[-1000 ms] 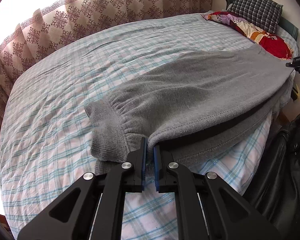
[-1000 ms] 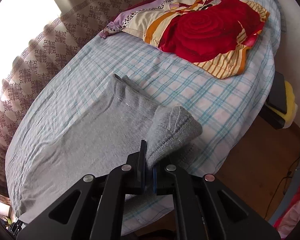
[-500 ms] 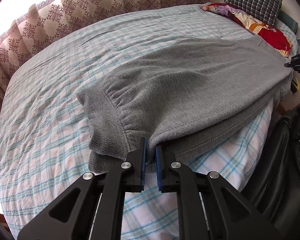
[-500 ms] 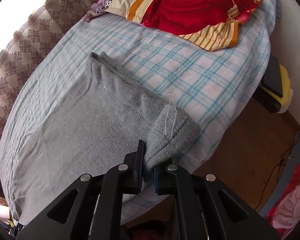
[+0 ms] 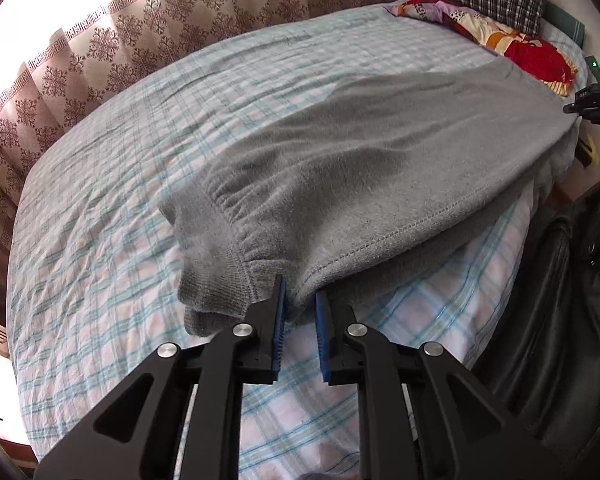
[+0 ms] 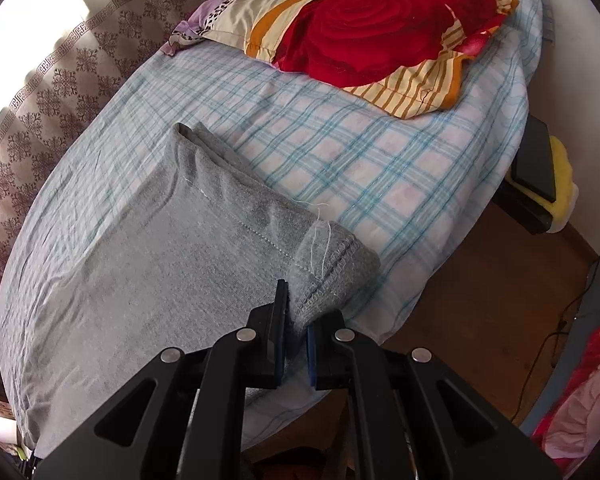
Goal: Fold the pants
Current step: 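Open the left gripper to release the waistband, then open the right gripper to release the cuff and withdraw both grippers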
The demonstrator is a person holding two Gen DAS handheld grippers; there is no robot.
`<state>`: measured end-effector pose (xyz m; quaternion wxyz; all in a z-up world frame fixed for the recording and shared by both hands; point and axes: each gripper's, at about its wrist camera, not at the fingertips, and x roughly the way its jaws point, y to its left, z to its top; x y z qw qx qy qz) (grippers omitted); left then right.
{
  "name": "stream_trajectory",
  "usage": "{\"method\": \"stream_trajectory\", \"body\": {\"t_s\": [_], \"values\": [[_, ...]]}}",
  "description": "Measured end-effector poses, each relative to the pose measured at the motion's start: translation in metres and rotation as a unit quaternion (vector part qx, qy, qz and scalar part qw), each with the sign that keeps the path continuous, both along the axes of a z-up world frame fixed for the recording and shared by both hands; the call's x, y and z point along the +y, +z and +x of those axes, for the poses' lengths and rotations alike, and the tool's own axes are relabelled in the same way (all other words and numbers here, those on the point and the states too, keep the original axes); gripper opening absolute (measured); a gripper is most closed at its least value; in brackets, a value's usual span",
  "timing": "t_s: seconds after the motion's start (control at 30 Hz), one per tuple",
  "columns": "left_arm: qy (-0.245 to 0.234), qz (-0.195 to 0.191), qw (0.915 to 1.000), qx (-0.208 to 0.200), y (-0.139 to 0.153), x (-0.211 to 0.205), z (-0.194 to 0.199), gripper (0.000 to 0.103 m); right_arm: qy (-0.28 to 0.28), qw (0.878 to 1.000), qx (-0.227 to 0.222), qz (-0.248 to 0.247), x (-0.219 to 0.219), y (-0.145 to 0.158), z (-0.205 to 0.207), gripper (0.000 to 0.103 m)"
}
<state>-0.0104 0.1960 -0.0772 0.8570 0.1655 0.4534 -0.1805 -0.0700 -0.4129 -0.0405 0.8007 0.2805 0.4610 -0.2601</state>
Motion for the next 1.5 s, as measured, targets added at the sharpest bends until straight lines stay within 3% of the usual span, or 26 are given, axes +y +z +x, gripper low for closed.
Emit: {"method": "stream_trajectory", "body": {"t_s": [0.17, 0.2, 0.23, 0.3, 0.47, 0.53, 0.63, 0.73, 0.87, 0.97, 1.13, 1.27, 1.5], "values": [[0.002, -0.017, 0.9999, 0.001, 0.003, 0.005, -0.004, 0.027, -0.010, 1.000, -0.003, 0.011, -0.005, 0.002, -0.001, 0.011], [0.000, -0.018, 0.9998, 0.001, 0.006, 0.006, -0.006, 0.036, -0.014, 1.000, -0.003, 0.006, -0.005, 0.004, -0.002, 0.014], [0.000, -0.017, 0.9999, -0.003, 0.010, 0.008, -0.008, 0.052, -0.017, 1.000, -0.003, -0.002, -0.005, 0.006, -0.002, 0.016], [0.004, -0.016, 0.9998, -0.015, 0.018, 0.013, -0.012, 0.061, -0.032, 0.999, 0.003, -0.033, -0.007, 0.014, -0.007, 0.037], [0.030, -0.053, 0.9976, -0.031, 0.042, 0.022, -0.007, 0.061, -0.054, 0.994, -0.014, -0.090, -0.010, 0.036, -0.015, 0.038], [0.038, -0.073, 0.9958, -0.039, 0.050, 0.014, 0.003, 0.068, -0.048, 0.993, -0.028, -0.105, -0.004, 0.045, -0.011, 0.038], [0.033, -0.102, 0.9931, -0.048, 0.055, -0.016, 0.024, 0.069, 0.004, 0.994, -0.046, -0.101, 0.020, 0.049, 0.006, 0.038], [0.017, -0.123, 0.9916, -0.037, 0.048, -0.055, 0.044, 0.069, 0.097, 0.991, -0.050, -0.074, 0.060, 0.039, 0.031, 0.040], [-0.014, -0.122, 0.9924, -0.009, 0.027, -0.101, 0.056, 0.069, 0.211, 0.975, -0.029, -0.062, 0.111, 0.022, 0.050, 0.040], [-0.035, -0.116, 0.9926, 0.013, 0.008, -0.122, 0.051, 0.069, 0.259, 0.964, -0.001, -0.062, 0.133, 0.008, 0.055, 0.041], [-0.047, -0.084, 0.9937, 0.058, -0.026, -0.136, 0.034, 0.069, 0.285, 0.956, 0.058, -0.043, 0.134, -0.019, 0.050, 0.043], [-0.037, -0.091, 0.9929, 0.066, -0.040, -0.130, 0.022, 0.069, 0.292, 0.954, 0.061, -0.035, 0.132, -0.025, 0.041, 0.043], [-0.039, -0.086, 0.9934, 0.066, -0.037, -0.128, 0.023, 0.069, 0.295, 0.952, 0.062, -0.046, 0.137, -0.025, 0.041, 0.044]]}}
